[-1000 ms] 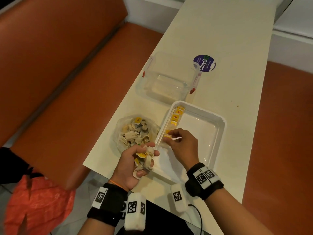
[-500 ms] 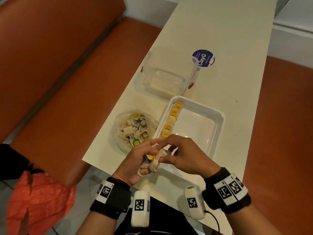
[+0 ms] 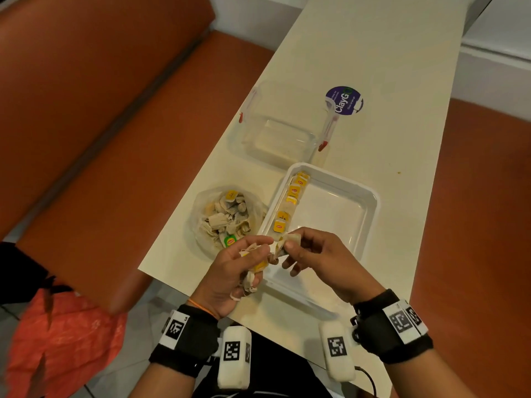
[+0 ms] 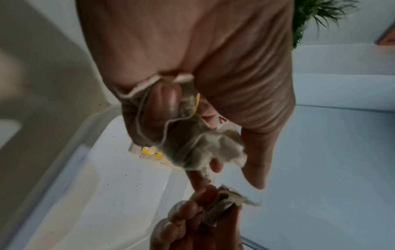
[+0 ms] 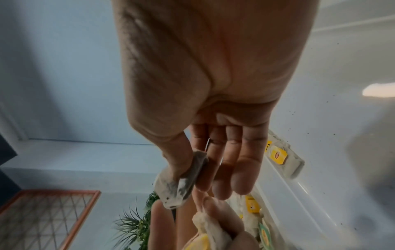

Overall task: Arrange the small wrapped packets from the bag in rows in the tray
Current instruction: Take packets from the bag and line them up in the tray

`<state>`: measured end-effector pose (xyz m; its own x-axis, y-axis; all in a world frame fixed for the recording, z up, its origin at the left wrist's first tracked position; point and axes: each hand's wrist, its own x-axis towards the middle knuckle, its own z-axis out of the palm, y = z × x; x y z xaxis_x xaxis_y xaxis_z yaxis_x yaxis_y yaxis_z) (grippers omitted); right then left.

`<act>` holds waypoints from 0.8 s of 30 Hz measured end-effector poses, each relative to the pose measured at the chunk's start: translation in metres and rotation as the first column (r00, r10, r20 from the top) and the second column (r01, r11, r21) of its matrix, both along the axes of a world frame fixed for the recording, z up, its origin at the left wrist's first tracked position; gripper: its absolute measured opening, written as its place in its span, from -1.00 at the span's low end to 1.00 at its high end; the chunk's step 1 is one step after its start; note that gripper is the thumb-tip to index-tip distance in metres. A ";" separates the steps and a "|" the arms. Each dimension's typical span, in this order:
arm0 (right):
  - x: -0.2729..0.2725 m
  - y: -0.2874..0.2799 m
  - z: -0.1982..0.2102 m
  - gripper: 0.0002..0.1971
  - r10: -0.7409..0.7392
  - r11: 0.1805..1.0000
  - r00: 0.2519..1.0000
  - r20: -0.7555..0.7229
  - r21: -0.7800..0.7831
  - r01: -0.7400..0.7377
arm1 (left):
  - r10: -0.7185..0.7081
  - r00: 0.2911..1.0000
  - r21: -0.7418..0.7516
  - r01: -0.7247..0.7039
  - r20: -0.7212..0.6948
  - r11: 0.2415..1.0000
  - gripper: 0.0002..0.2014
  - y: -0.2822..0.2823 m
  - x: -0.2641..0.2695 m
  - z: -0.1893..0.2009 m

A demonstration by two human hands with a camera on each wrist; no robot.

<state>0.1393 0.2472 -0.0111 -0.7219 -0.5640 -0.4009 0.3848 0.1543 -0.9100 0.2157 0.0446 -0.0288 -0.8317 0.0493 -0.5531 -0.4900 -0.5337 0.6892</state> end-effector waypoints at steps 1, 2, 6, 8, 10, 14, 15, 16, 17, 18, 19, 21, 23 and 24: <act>0.000 0.000 -0.001 -0.79 -0.010 1.000 1.000 0.028 -0.026 0.010 | 0.011 1.000 -0.017 -0.011 -0.013 1.000 -0.71 0.001 0.000 0.001; 0.000 0.001 -0.001 -0.77 -0.018 0.998 0.998 0.065 -0.055 0.022 | 0.023 0.999 -0.031 -0.023 -0.027 0.999 -0.77 0.001 0.001 0.003; 0.002 0.000 -0.001 -0.77 0.028 0.984 0.971 0.239 -0.179 0.016 | -0.008 0.996 -0.127 -0.003 -0.088 0.992 -0.75 0.003 -0.003 0.013; 0.003 0.000 -0.002 -0.79 0.087 0.975 0.954 0.287 -0.220 -0.023 | -0.116 0.984 -0.237 0.082 -0.138 0.968 -0.68 0.003 -0.007 0.020; 0.003 0.000 -0.002 -0.79 0.134 0.970 0.939 0.317 -0.237 -0.058 | -0.251 0.951 -0.356 0.175 -0.178 0.918 -0.64 0.002 -0.011 0.027; 0.001 0.003 -0.004 -0.76 0.185 0.963 0.906 0.382 -0.254 -0.089 | -0.386 0.906 -0.494 0.260 -0.172 0.830 -0.71 -0.001 -0.013 0.030; 0.001 0.003 -0.005 -0.72 0.191 0.962 0.899 0.394 -0.255 -0.093 | -0.378 0.912 -0.518 0.248 -0.161 0.819 -0.75 -0.001 -0.013 0.029; 0.001 0.003 -0.007 -0.69 0.193 0.963 0.896 0.401 -0.250 -0.096 | -0.363 0.919 -0.536 0.231 -0.154 0.812 -0.79 0.000 -0.012 0.026; 0.002 0.003 -0.009 -0.64 0.189 0.966 0.894 0.407 -0.241 -0.094 | -0.347 0.927 -0.548 0.217 -0.144 0.808 -0.83 0.001 -0.012 0.023; 0.002 0.003 -0.010 -0.60 0.180 0.970 0.893 0.413 -0.224 -0.092 | -0.334 0.933 -0.555 0.208 -0.136 0.806 -0.88 0.002 -0.011 0.018; 0.001 0.002 -0.010 -0.54 0.166 0.977 0.896 0.413 -0.195 -0.091 | -0.319 0.938 -0.553 0.195 -0.135 0.810 -0.92 0.003 -0.011 0.015; -0.001 0.001 -0.008 -0.39 0.120 0.991 0.914 0.388 -0.103 -0.086 | -0.245 0.963 -0.524 0.151 -0.114 0.838 -0.92 0.007 -0.008 0.008; -0.001 0.001 -0.009 -0.29 0.047 0.999 0.938 0.344 -0.040 -0.036 | -0.096 0.995 -0.420 0.077 -0.025 0.904 -0.84 0.008 -0.007 0.001; -0.001 0.001 -0.010 -0.29 0.024 0.999 0.951 0.309 -0.035 -0.014 | -0.020 0.999 -0.357 0.029 0.027 0.934 -0.76 0.009 -0.007 -0.003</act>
